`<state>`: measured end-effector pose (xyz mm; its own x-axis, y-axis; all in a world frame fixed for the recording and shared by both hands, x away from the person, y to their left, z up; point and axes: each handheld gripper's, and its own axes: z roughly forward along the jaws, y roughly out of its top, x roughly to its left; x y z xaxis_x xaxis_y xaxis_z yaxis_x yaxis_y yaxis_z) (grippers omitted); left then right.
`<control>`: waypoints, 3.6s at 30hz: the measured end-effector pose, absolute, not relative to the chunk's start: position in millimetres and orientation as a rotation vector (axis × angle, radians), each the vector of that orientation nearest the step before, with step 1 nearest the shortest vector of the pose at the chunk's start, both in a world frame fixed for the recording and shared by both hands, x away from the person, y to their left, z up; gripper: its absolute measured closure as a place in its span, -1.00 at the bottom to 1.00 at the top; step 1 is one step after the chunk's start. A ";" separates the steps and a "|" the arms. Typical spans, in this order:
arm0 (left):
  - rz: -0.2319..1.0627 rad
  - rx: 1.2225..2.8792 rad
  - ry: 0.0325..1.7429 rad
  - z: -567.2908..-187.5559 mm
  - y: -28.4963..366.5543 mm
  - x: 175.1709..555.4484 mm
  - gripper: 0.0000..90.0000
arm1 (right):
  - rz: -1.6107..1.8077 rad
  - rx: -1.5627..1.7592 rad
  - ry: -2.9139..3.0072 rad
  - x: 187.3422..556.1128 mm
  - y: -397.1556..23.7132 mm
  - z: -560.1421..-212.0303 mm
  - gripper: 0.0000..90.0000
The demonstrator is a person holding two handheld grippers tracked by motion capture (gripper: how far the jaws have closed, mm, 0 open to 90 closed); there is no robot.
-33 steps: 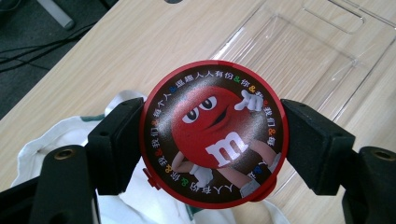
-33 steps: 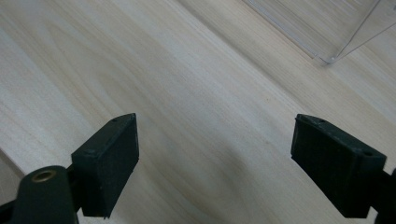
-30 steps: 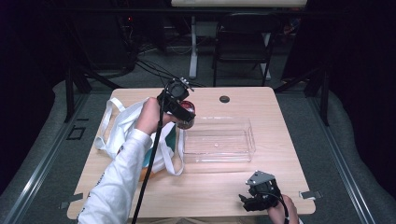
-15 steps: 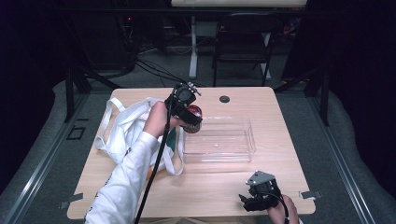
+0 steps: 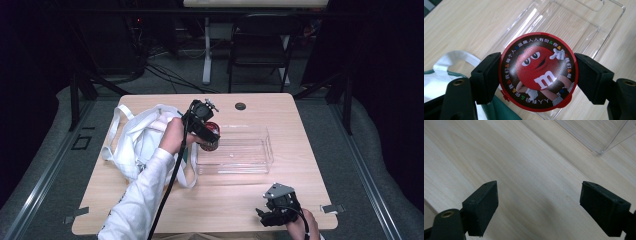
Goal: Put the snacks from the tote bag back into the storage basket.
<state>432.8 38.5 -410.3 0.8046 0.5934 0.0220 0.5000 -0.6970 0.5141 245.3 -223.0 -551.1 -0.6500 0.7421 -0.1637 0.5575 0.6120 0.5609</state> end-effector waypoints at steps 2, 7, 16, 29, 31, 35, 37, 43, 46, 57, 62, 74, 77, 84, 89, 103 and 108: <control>0.249 2.492 0.822 -415.1 39.6 432.9 -0.42 | 0.668 1.042 2.455 245.0 -223.1 -551.2 -0.67; 0.231 2.492 0.839 -426.1 41.2 434.7 -0.42 | 0.661 1.041 2.457 245.4 -223.0 -551.0 -0.67; 0.205 2.497 0.833 -439.2 36.8 435.6 -0.42 | 0.663 1.040 2.459 245.6 -223.2 -551.1 -0.67; 0.165 2.519 0.848 -465.4 33.5 433.1 -0.42 | 0.662 1.038 2.452 245.0 -223.2 -550.7 -0.67; 0.157 2.522 0.856 -468.8 33.3 433.0 -0.42 | 0.661 1.038 2.451 245.1 -223.4 -550.7 -0.67; 0.155 2.520 0.871 -473.9 32.5 432.8 -0.42 | 0.671 1.035 2.456 245.6 -223.6 -551.2 -0.67; 0.148 2.522 0.884 -478.3 32.0 432.0 -0.42 | 0.672 1.036 2.454 245.4 -223.5 -551.2 -0.67; 0.159 2.538 0.893 -483.6 32.7 431.2 -0.42 | 0.674 1.038 2.450 245.2 -223.3 -551.5 -0.67; 0.155 2.547 0.891 -486.9 33.0 430.6 -0.42 | 0.675 1.037 2.457 245.5 -223.3 -551.4 -0.67; 0.169 2.585 0.898 -496.6 30.1 429.0 -0.42 | 0.667 1.036 2.458 245.6 -223.2 -551.0 -0.67; 0.196 2.593 0.891 -497.0 28.6 427.1 -0.43 | 0.671 1.038 2.451 245.3 -222.4 -551.8 -0.67; 0.232 2.520 0.913 -480.9 33.4 428.7 -0.62 | 0.668 1.037 2.452 245.5 -222.2 -551.9 -0.67; 0.251 2.482 0.918 -470.8 36.2 428.0 -0.68 | 0.672 1.036 2.451 245.6 -222.1 -552.1 -0.67; 0.295 2.444 0.899 -448.8 51.7 420.1 -0.88 | 0.665 1.042 2.452 245.3 -222.4 -551.7 -0.67; 0.329 2.422 0.919 -437.9 68.7 417.2 -0.94 | 0.656 1.041 2.455 245.6 -222.5 -551.5 -0.67; 0.459 2.342 0.990 -415.2 126.6 393.8 -0.99 | 0.659 1.042 2.454 245.8 -222.3 -551.8 -0.67; 0.501 2.316 1.017 -415.4 147.0 380.2 -0.99 | 0.660 1.044 2.451 245.9 -222.1 -551.9 -0.67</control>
<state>380.2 147.0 -415.4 0.6429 0.7578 0.1117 0.5502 -0.5583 0.6209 245.9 -222.1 -551.9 -0.6443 0.7458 -0.1694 0.5601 0.6109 0.5595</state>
